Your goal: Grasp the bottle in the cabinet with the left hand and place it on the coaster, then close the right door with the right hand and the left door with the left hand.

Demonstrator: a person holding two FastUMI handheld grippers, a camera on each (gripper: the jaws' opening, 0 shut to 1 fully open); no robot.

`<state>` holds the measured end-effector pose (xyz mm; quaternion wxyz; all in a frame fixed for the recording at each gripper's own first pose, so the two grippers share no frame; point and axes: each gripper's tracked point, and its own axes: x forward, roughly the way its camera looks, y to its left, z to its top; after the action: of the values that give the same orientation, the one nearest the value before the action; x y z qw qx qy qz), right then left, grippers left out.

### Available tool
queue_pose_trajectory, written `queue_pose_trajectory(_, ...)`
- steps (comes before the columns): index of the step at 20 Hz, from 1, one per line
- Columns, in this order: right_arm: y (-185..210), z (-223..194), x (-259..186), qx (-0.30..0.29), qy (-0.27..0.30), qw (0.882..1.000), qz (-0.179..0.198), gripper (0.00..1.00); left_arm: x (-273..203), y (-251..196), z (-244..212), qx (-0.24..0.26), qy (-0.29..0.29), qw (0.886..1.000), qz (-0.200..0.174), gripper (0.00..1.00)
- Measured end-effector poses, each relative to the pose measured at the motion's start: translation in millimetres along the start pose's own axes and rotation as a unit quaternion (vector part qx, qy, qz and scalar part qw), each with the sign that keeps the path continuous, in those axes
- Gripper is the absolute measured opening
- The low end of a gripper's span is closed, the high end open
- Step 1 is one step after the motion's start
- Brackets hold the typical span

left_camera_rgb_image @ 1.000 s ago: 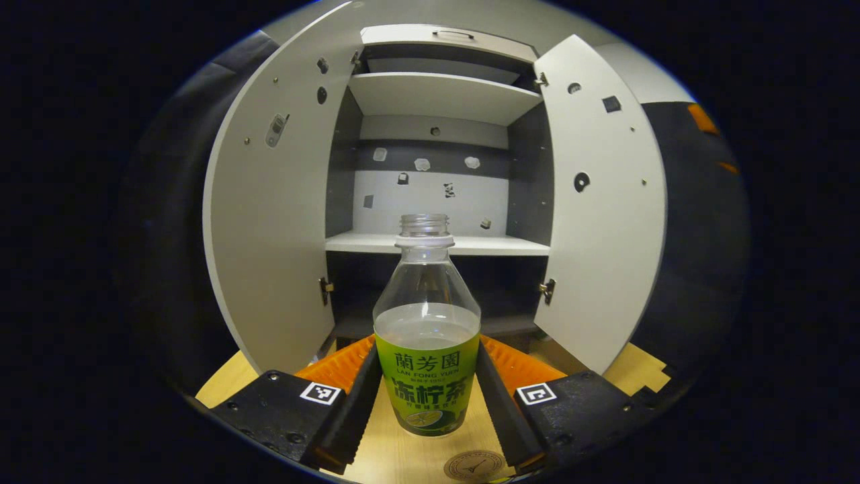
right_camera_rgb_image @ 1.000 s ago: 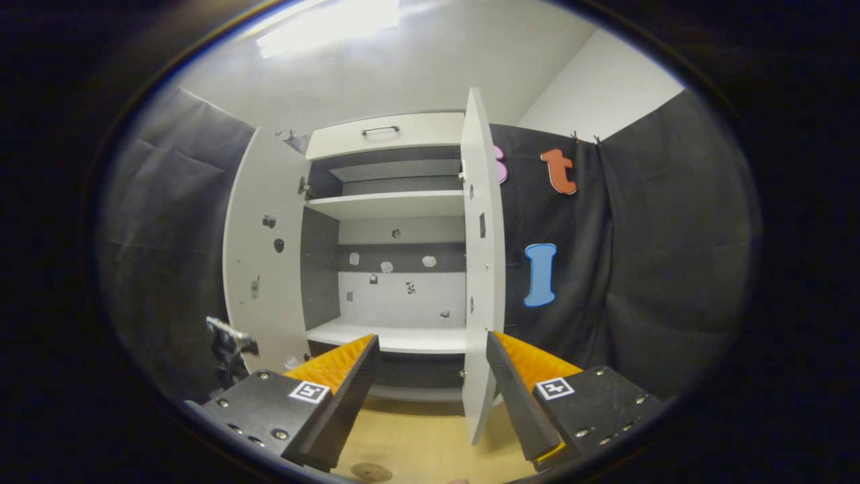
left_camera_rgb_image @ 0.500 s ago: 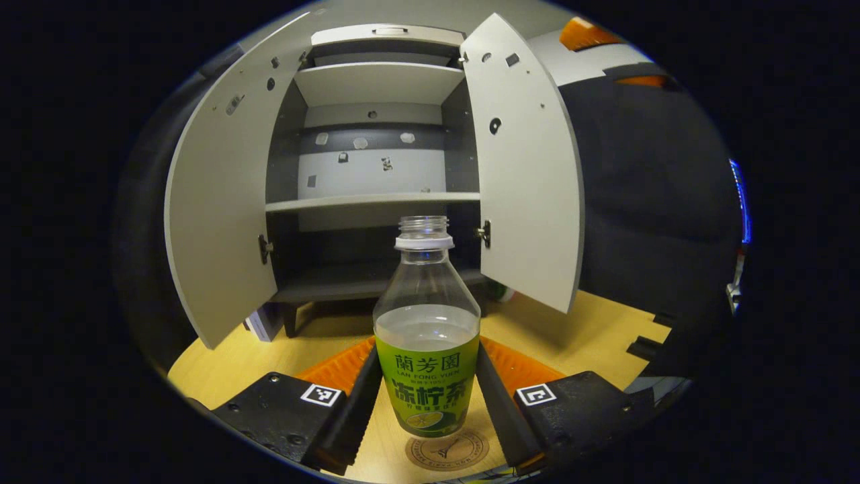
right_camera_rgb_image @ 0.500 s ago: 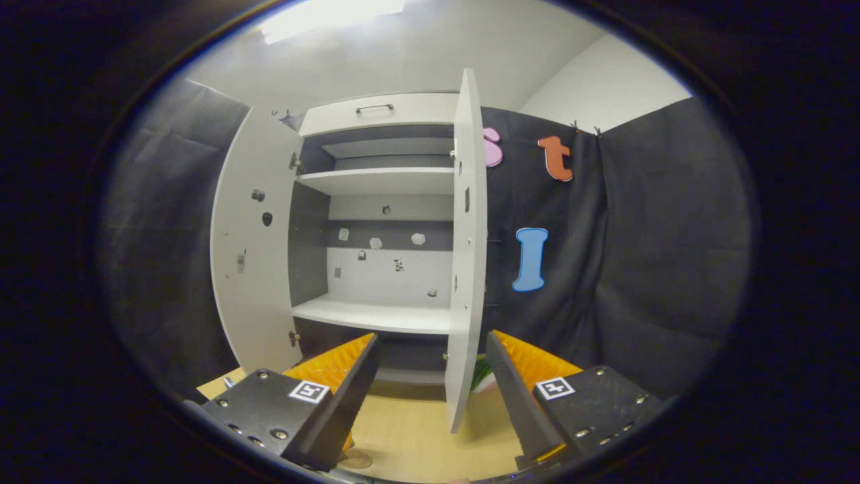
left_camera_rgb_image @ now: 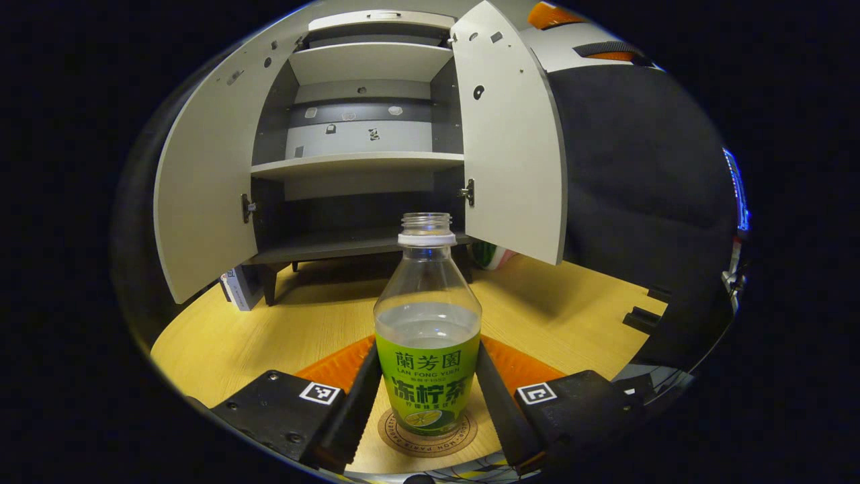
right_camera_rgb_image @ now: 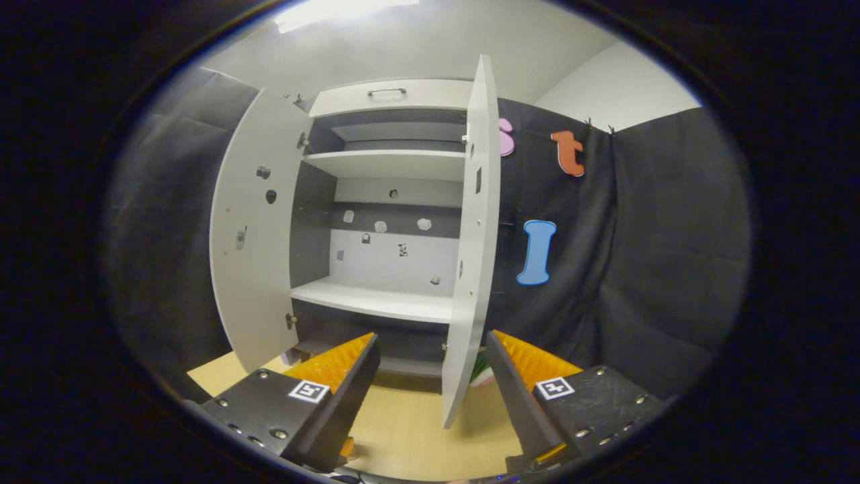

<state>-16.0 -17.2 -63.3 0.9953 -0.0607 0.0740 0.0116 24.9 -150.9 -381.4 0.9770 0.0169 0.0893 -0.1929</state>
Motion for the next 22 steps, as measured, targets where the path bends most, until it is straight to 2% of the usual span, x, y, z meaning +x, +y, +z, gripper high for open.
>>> queue_pose_trajectory(3, -3, -3, 1, 0.007, 0.008, 1.000, -0.001, 0.96, -3, -1, -6, 0.003, 0.017, 1.000, -0.005, 0.82)
queue_pose_trajectory(6, -12, -1, -1, 0.012, 0.001, 1.000, -0.008, 0.94, -8, -2, 6, 0.011, 0.005, 1.000, -0.008, 0.84)
queue_pose_trajectory(9, -21, -6, -7, 0.022, 0.003, 1.000, -0.014, 0.96, -12, -4, 18, 0.029, 0.002, 1.000, -0.009, 0.86)
queue_pose_trajectory(10, -24, -6, -10, 0.027, 0.002, 1.000, -0.016, 0.94, -14, -3, 24, 0.034, 0.000, 0.999, -0.005, 0.86)
queue_pose_trajectory(11, -28, -7, -14, 0.032, 0.001, 0.999, -0.017, 0.96, -16, -4, 29, 0.036, -0.004, 0.999, -0.005, 0.86)
queue_pose_trajectory(15, -42, -9, -31, 0.041, -0.006, 0.999, -0.024, 0.94, -27, -5, 59, 0.042, -0.014, 0.999, -0.007, 0.87)
queue_pose_trajectory(18, -60, -12, -43, 0.040, -0.008, 0.999, -0.034, 0.96, -37, -2, 79, 0.046, -0.017, 0.999, -0.002, 0.96)
queue_pose_trajectory(22, -74, -16, -49, 0.033, -0.003, 0.999, -0.033, 0.94, -53, -7, 120, 0.052, -0.038, 0.998, -0.021, 0.96)
